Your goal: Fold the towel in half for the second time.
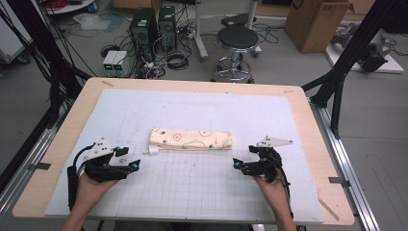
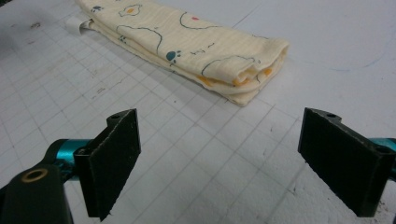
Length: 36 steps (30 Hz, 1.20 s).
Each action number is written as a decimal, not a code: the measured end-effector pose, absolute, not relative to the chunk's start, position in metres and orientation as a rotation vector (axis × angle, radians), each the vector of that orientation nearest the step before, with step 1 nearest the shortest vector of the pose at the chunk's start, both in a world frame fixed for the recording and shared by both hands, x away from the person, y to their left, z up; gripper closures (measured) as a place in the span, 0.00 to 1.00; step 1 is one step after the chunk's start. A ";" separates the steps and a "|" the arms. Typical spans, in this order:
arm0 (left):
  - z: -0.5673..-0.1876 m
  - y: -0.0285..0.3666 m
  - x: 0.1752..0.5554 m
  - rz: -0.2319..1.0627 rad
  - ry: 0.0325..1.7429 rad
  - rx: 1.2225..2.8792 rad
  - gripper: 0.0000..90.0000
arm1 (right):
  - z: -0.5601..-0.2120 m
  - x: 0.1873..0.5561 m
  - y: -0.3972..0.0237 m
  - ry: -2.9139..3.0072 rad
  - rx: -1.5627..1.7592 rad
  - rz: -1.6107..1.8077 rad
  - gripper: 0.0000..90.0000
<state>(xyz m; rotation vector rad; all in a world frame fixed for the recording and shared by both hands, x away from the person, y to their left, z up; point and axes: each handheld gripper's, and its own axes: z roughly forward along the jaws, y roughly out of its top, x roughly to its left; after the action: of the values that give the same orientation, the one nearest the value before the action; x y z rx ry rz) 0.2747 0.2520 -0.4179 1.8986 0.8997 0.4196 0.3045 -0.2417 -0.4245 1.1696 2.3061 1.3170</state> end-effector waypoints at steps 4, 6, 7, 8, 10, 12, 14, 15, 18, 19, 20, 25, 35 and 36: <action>-0.418 0.252 0.273 0.420 0.897 1.907 0.34 | -0.424 0.301 -0.243 2.302 1.166 1.319 0.14; -0.418 0.252 0.271 0.422 0.893 1.907 0.34 | -0.424 0.299 -0.244 2.301 1.159 1.317 0.14; -0.418 0.252 0.271 0.421 0.893 1.910 0.34 | -0.424 0.299 -0.244 2.299 1.158 1.319 0.14; -0.418 0.252 0.270 0.423 0.889 1.917 0.34 | -0.424 0.298 -0.245 2.298 1.159 1.318 0.14; -0.418 0.252 0.269 0.424 0.889 1.919 0.33 | -0.424 0.296 -0.246 2.296 1.158 1.318 0.14; -0.419 0.252 0.268 0.421 0.888 1.915 0.33 | -0.425 0.295 -0.248 2.299 1.164 1.313 0.14; -0.419 0.253 0.267 0.426 0.886 1.918 0.33 | -0.425 0.294 -0.250 2.290 1.162 1.316 0.14; -0.419 0.253 0.267 0.426 0.887 1.920 0.33 | -0.425 0.294 -0.251 2.288 1.160 1.318 0.14; -0.419 0.254 0.265 0.429 0.889 1.920 0.33 | -0.425 0.291 -0.253 2.283 1.163 1.316 0.14; -0.419 0.254 0.265 0.426 0.888 1.922 0.33 | -0.425 0.291 -0.254 2.283 1.162 1.313 0.14; -0.419 0.254 0.264 0.432 0.889 1.919 0.33 | -0.425 0.290 -0.254 2.283 1.163 1.313 0.14; -0.419 0.255 0.261 0.437 0.886 1.925 0.33 | -0.426 0.286 -0.257 2.281 1.161 1.314 0.14; -0.419 0.258 0.255 0.449 0.887 1.925 0.32 | -0.426 0.280 -0.262 2.269 1.156 1.313 0.14; -0.419 0.259 0.254 0.448 0.888 1.927 0.32 | -0.426 0.278 -0.262 2.269 1.158 1.312 0.14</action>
<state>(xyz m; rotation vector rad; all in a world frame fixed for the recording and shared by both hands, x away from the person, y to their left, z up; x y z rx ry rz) 0.2538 0.2586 -0.4193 1.9275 0.8875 0.4481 0.2785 -0.2618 -0.4259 1.1578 2.2694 1.3122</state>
